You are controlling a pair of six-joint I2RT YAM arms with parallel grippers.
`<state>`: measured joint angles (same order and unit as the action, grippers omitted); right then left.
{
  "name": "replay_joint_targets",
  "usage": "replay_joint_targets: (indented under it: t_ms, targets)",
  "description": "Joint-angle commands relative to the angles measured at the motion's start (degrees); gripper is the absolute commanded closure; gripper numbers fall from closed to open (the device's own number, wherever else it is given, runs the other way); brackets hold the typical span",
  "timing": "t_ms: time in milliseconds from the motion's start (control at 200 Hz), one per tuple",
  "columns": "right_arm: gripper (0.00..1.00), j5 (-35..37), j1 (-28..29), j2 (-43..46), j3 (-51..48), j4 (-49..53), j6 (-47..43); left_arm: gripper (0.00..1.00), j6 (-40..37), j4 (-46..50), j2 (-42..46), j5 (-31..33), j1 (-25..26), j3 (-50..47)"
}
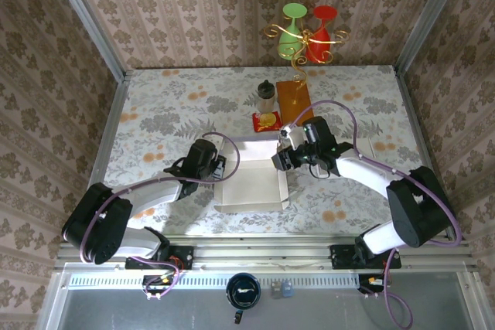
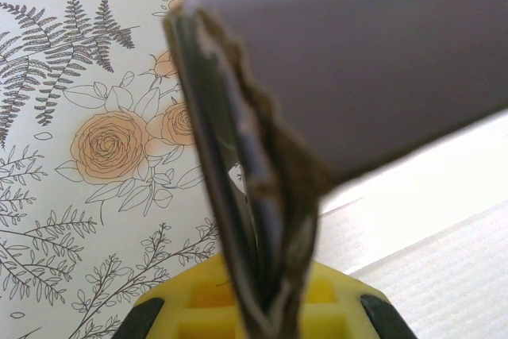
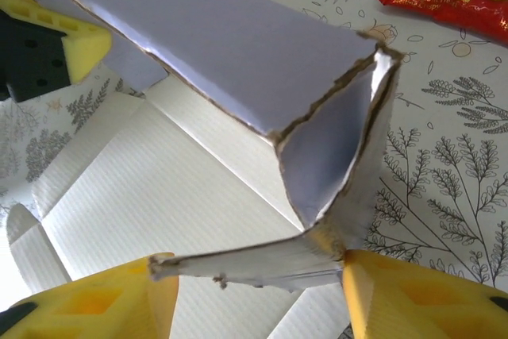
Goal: Fold the paper box
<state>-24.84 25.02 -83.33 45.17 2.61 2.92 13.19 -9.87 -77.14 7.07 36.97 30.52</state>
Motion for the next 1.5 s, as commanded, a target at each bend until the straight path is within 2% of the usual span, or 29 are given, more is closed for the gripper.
replay_joint_targets:
  t_ms: [0,220,370,465,580,790,1255,1500]
  targets:
    - [0.39,-1.87,-1.77,5.91,-1.35,-0.77,3.70,1.00,-1.50,3.43,-0.73,-1.33,-0.25,0.68]
    - [0.37,-5.70,-9.44,14.39,-10.54,-9.73,14.10,1.00,-1.50,3.23,-0.81,-1.49,-0.24,0.67]
    - [0.40,-3.34,-12.61,16.78,-13.67,-10.62,15.99,1.00,-1.80,3.44,-0.97,-1.55,-0.26,1.01]
    - [0.45,-1.38,-13.05,13.97,-12.43,-6.98,13.89,1.00,-1.92,3.53,-1.08,-1.75,-0.28,1.03]
    - [0.49,-2.61,-12.87,8.07,-9.87,-4.86,11.21,1.00,-1.94,3.52,-1.06,-1.87,-0.23,0.94]
    - [0.48,-2.57,-9.60,2.36,-5.15,-4.07,5.42,1.00,-2.05,3.59,-1.08,-1.95,-0.26,0.81]
    - [0.48,-0.77,-3.54,-1.59,-0.85,-2.21,0.20,1.00,-2.51,3.59,-1.61,-2.16,-0.29,1.11]
    - [0.54,1.23,-2.25,-2.87,1.35,-1.43,-1.23,1.00,-2.56,3.70,-1.65,-2.19,-0.32,1.12]
